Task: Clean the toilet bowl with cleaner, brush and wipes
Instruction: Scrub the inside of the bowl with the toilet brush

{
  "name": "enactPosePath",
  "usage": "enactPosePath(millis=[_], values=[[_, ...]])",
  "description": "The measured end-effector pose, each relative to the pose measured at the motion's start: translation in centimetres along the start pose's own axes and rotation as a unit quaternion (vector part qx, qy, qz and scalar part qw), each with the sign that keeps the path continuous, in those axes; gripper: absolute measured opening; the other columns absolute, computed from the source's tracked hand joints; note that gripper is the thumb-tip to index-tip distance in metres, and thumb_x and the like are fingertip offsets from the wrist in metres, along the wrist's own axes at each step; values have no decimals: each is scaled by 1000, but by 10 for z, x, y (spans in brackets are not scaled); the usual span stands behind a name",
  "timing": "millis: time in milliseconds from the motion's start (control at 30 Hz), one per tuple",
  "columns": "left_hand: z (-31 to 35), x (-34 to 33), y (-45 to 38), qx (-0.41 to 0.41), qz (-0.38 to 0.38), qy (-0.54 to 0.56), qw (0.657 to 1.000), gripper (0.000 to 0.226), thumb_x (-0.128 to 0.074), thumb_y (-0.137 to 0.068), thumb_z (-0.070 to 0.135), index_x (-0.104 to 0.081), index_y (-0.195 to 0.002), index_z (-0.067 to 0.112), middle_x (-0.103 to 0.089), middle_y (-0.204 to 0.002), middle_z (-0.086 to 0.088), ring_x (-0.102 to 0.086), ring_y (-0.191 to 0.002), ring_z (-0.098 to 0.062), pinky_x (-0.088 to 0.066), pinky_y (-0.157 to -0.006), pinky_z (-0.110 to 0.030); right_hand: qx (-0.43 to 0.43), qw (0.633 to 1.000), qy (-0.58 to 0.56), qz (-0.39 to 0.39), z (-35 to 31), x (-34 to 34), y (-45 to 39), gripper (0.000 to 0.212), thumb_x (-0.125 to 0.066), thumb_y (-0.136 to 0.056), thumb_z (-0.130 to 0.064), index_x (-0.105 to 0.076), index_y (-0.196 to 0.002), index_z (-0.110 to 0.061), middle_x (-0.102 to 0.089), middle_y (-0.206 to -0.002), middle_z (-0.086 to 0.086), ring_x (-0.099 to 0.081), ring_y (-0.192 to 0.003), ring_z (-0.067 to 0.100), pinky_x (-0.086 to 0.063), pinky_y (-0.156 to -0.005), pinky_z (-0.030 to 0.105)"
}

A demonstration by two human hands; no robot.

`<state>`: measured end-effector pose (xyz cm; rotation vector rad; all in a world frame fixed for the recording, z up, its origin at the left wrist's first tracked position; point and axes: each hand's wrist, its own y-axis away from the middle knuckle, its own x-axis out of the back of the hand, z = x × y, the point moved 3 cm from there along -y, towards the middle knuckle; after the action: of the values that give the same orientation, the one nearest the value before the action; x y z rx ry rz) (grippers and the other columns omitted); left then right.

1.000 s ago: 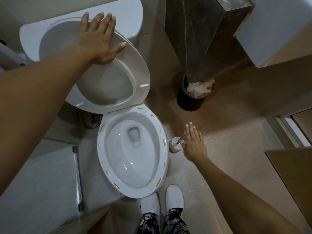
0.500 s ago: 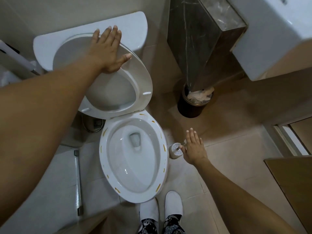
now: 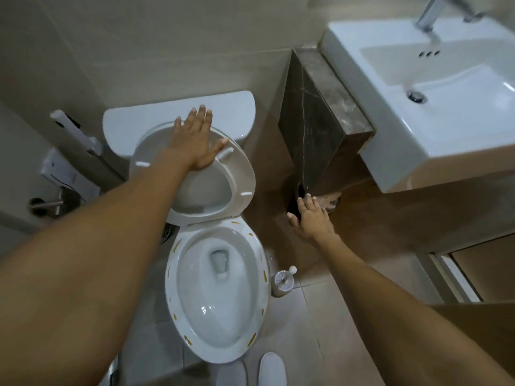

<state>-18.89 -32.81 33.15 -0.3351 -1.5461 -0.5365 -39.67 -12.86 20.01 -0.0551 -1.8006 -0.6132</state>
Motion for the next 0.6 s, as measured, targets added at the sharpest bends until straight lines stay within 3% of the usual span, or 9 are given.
enactPosePath(millis=[167,600], values=[[-9,11,48,42,-21,73,996,76,-25,-98,55,4,-152,11,13,-159,-7,11,-146,-22,5,-116,-46,14,1000,16,-3,-38,59,12,63,-27,-101,-46,-16,-153,-11,-7,-160,12,-3,-148,28,-12,-118,46],[-76,54,151,100,-33,77,991,73,-21,-99,54,4,-152,11,11,-159,-8,9,-146,-22,4,-116,-47,49,999,11,13,-136,131,56,62,-30,-101,-46,-14,-153,-15,-4,-161,10,0,-148,29,-10,-117,48]])
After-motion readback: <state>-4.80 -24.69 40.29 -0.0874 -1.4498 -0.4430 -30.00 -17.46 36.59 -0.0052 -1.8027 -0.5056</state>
